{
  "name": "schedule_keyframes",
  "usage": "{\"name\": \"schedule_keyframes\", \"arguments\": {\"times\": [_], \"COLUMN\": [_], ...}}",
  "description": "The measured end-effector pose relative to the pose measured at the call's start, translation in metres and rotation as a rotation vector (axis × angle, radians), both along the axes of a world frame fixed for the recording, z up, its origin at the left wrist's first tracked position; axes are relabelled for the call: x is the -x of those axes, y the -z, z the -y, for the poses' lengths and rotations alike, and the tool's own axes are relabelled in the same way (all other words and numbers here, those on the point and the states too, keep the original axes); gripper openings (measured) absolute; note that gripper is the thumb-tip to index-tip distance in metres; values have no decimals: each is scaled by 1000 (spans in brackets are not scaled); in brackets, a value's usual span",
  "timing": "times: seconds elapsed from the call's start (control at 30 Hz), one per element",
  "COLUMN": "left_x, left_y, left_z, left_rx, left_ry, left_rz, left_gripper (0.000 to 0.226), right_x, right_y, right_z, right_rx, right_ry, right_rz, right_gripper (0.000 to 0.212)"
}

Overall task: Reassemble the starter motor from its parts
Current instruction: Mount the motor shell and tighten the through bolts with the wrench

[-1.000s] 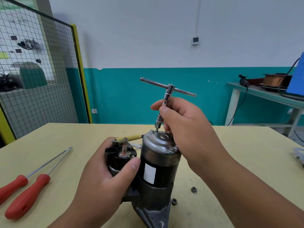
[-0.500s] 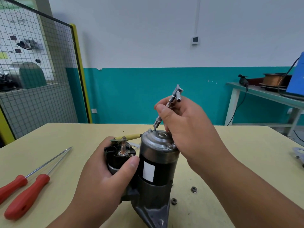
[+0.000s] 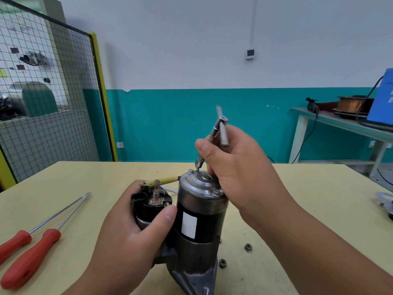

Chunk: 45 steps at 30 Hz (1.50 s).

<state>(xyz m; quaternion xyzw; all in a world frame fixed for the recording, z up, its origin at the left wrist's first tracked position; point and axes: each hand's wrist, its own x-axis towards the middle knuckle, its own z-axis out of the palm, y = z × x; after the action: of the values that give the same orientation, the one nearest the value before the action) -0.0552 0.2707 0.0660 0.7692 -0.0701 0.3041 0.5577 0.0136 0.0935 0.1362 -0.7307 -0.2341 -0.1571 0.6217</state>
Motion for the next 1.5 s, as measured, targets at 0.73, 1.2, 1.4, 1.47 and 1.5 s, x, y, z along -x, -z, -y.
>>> {"name": "schedule_keyframes", "arguments": {"times": [0.73,1.2,1.4,1.47,1.5], "left_x": [1,6,11,12,13], "left_y": [1,0,0,-1,-1], "left_z": [-1,4,9,10,10], "left_rx": [-16,-50,-128,-138,-145], "left_ry": [-14,12,-2,0,2], "left_rz": [-20,-8,25,34,36], "left_gripper": [36,43,45,44,44], "right_x": [1,15,23,26,27], "right_y": [-3,-28,-44,-46,-47], "right_z": [1,21,36,38,39], "right_rx": [23,641,841,867,891], "right_ry": [-54,-91,-148,-162,-157], "right_rz": [-101,101,208,239,263], "right_gripper": [21,13,14,14,17]}}
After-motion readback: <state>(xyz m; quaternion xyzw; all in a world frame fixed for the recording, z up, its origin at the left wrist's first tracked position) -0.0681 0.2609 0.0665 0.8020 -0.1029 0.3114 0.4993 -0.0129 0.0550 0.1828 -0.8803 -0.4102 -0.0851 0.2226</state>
